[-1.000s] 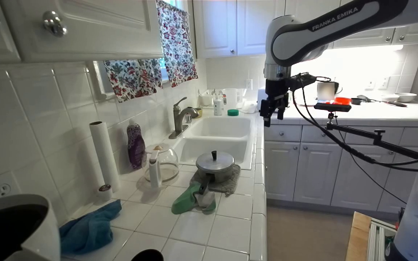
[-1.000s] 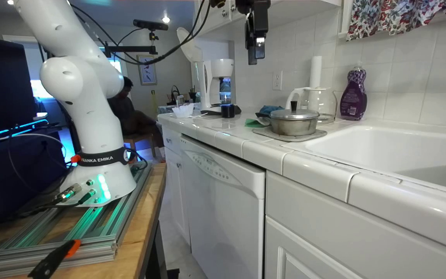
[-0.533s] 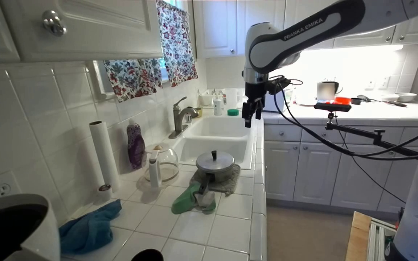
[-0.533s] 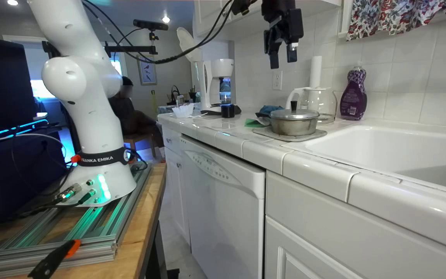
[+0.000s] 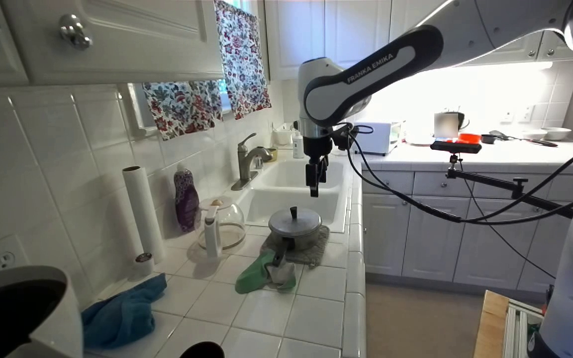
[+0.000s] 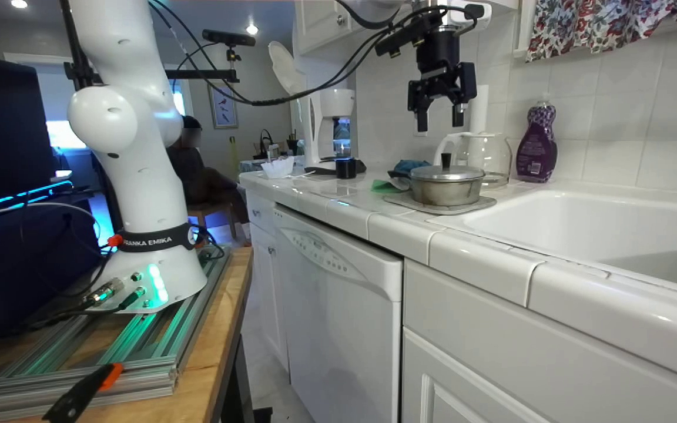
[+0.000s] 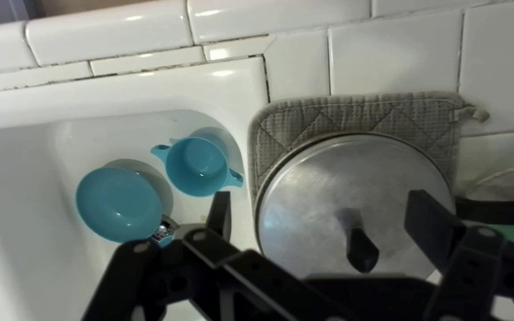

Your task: Pick up the lid from the pot and put it on the counter

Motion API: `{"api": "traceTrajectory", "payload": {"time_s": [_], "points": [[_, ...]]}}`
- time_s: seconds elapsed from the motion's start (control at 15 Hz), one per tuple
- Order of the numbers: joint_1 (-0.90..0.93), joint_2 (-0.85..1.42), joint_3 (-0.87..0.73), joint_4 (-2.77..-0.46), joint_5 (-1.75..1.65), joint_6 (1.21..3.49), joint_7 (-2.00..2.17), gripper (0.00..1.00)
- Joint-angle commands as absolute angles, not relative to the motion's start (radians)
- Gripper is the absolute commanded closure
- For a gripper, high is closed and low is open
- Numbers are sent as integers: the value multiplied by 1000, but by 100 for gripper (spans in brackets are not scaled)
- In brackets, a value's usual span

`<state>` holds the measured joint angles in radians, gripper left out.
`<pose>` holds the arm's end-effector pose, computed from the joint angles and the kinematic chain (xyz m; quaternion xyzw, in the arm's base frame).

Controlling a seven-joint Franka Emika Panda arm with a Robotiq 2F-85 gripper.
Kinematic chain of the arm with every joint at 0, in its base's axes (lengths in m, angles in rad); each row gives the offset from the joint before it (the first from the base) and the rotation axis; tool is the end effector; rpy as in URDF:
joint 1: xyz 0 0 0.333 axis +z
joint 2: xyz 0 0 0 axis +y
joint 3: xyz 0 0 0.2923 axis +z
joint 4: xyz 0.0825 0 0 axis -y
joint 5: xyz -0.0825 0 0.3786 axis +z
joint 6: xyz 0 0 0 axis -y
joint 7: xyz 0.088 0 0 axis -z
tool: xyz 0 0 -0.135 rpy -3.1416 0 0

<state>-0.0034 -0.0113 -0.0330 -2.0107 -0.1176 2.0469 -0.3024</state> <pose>0.5517 -0.0295 0.4137 0.9858 0.1578 0.0145 0.0559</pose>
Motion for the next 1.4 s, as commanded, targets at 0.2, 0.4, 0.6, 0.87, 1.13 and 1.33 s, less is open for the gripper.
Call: {"api": "traceTrajectory", "payload": {"time_s": [0.2,0.4,0.6,0.87,1.13,1.33], "points": [[23,94,23,-1970,-114,2068,-409,0],[18,128,32,-1938,-117,2073,-435,0],[11,157,31,-1909,-111,2075,-459,0],[5,197,36,-1874,-100,2080,-493,2],[3,225,40,-1848,-102,2079,-506,39],[3,233,43,-1836,-103,2081,-510,61]]}}
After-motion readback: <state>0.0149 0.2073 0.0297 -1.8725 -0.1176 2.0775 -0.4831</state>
